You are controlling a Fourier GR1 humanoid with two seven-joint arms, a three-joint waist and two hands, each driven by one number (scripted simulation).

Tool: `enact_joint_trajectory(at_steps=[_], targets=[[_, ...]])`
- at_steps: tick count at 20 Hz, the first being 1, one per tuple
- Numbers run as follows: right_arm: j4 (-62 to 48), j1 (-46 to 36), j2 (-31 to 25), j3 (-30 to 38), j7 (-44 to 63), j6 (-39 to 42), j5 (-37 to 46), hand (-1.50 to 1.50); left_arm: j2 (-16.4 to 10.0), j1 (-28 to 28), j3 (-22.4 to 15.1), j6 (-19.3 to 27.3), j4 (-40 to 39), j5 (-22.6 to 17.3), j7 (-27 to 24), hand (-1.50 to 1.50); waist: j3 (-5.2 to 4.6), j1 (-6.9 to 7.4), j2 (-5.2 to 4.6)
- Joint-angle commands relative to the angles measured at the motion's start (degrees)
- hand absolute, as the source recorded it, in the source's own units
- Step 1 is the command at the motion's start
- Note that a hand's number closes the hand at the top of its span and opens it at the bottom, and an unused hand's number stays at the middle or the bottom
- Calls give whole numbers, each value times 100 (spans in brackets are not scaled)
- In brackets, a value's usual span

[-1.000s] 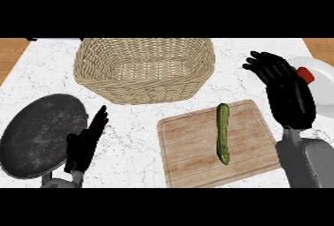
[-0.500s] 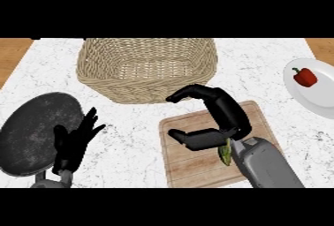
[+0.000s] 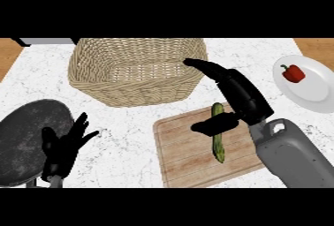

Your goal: Pick the squash from the cutting board and place it in the basket

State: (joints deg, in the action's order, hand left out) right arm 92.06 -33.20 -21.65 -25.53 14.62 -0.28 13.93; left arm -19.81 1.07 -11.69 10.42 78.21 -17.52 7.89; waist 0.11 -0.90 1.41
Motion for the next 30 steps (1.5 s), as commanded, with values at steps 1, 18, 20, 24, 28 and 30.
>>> enact_joint_trajectory(at_steps=[1, 18, 20, 24, 28, 30], targets=[[298, -731, -756, 48, 1196, 670, 454, -150, -174, 571, -38, -46, -242, 25, 201, 0, -41, 55, -38], [702, -1685, -3010, 1201, 2803, 4968, -2881, -150, -230, 521, 16, -208, -102, 2, 347, 0, -20, 38, -130], [801, -1817, -2943, 1131, 3231, 4938, -3109, -150, -182, 368, 38, -170, -310, 121, 240, 0, -24, 37, -128], [995, -1417, -2784, 1129, 3160, 4656, -2978, -150, -46, 668, -75, -65, -155, 262, 114, 0, -16, 88, -136], [904, -1261, -2628, 1288, 2972, 4604, -2821, -150, -94, 225, 76, -130, -229, 180, 489, 0, -12, 89, -153], [1595, -685, -2220, 892, 3124, 4064, -2358, -150, -271, 837, 127, -274, 163, 112, 265, 0, -7, 121, -127]])
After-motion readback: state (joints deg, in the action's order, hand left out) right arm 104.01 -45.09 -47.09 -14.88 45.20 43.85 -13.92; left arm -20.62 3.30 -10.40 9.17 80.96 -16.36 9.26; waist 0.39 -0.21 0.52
